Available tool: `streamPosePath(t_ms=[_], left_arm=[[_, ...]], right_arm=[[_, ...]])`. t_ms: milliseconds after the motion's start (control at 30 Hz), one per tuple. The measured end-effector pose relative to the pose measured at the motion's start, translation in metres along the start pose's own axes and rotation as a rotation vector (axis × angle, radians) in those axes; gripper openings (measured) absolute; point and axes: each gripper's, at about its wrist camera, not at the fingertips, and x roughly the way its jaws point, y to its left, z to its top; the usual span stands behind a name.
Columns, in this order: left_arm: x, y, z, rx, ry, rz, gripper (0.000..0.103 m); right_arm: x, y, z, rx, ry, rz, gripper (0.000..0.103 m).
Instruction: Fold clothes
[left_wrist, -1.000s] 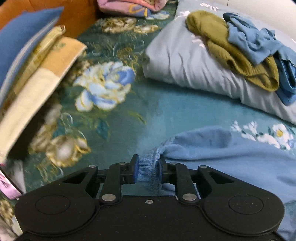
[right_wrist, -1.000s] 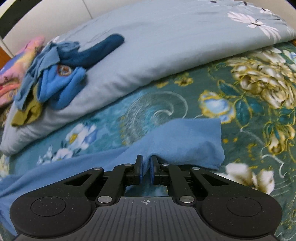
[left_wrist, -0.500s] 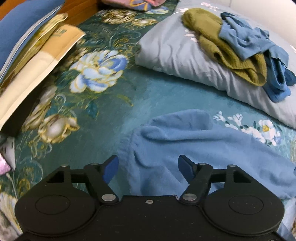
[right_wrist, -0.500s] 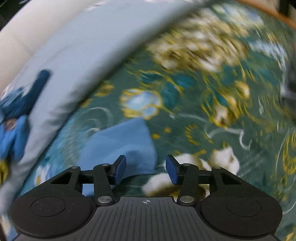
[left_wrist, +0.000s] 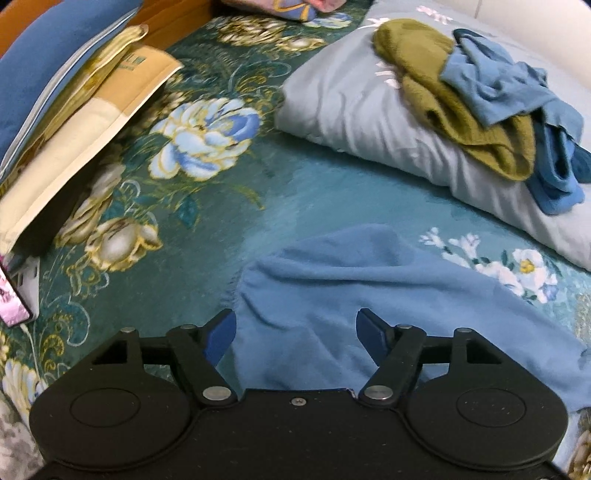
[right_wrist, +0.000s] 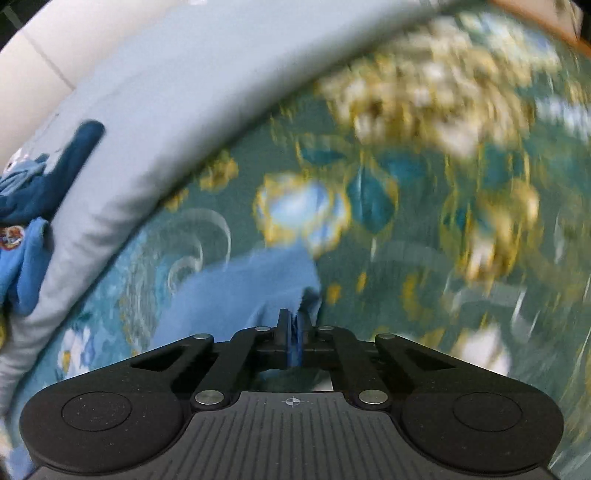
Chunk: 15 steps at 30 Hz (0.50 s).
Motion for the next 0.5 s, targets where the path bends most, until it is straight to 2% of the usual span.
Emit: streamPosePath(t_ms=[100,200,300,433,500], left_arm=[[-0.002,-0.006,-0.003,0.013,0.002,0.005,0.072],[-0.003,-0.007,-0.008,0.010,0.015,0.015,0.073],[-0.003,-0.009,-0.013,0.006,0.029,0.025,0.073],[-0.004,-0.011,-0.020,0.002,0.047,0.038,0.074],[-0.006,-0.011,-0.024,-0.004,0.051,0.042,0.074]], right_arm=[[-0.019,-0.004,0.037,-0.082,-0.117,-0.050,0.000],[-0.027,-0.014,0.062,-0.134,-0.169,-0.094,0.000],[-0.023,-0.032,0.069,-0.107,-0.126,-0.063,0.000],[-0.020,-0.054,0.038,-0.027,-0.026,0.028,0.002],[-0.017,-0.061,0.016,0.036,0.018,0.082,0.012]])
